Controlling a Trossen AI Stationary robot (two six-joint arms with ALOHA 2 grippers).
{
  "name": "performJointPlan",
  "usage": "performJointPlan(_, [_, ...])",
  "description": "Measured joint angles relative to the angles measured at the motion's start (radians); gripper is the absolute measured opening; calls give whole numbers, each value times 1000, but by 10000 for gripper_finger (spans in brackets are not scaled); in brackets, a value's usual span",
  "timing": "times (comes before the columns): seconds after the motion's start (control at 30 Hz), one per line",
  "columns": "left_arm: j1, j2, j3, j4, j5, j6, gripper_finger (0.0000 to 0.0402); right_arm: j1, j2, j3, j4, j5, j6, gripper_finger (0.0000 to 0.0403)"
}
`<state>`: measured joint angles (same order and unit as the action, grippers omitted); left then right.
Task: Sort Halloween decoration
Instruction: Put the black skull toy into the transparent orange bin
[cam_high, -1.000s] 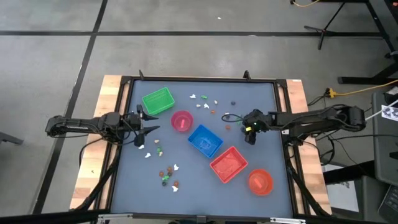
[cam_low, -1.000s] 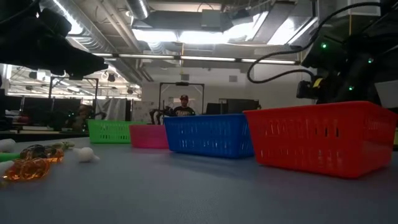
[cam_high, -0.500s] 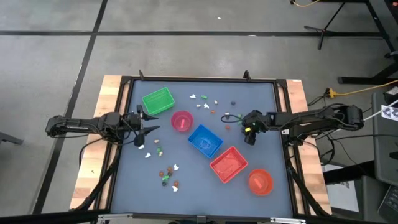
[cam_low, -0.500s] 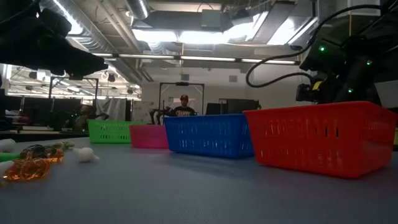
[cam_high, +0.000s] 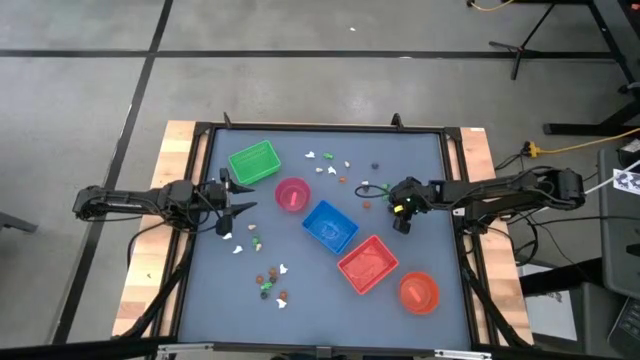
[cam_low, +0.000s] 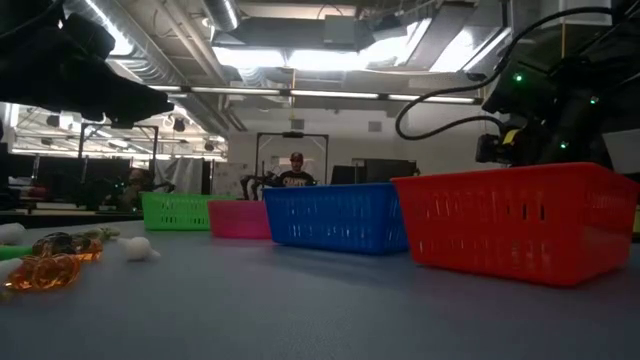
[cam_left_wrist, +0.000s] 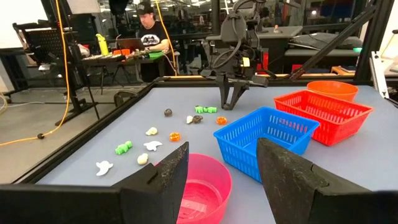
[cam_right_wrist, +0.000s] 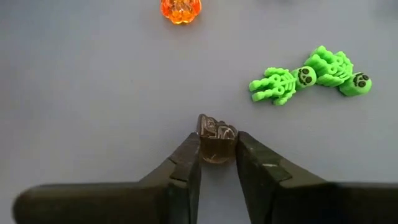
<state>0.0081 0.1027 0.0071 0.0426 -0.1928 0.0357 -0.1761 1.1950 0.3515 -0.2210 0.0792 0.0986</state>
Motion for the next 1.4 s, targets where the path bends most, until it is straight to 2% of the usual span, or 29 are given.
performJointPlan(0.17, [0, 0, 0, 0, 0, 0, 174, -1, 0, 0, -1, -8, 0, 67])
performJointPlan(0.5, [0, 0, 0, 0, 0, 0, 174, -1, 0, 0, 9, -17, 0, 70])
performJointPlan(0.77, [0, 0, 0, 0, 0, 0, 174, -1, 2, 85, 3, -80, -3, 70])
performJointPlan(0.93, [0, 0, 0, 0, 0, 0, 174, -1, 2, 185, -40, -202, -3, 71])
performJointPlan(1.13, [0, 0, 0, 0, 0, 0, 174, 0, 1, 346, -241, -414, 10, 71])
performJointPlan(1.27, [0, 0, 0, 0, 0, 0, 174, 5, 0, 407, -322, -567, 122, 71])
performJointPlan(1.4, [0, 0, 0, 0, 0, 0, 174, 70, 0, 411, -339, -628, 219, 71])
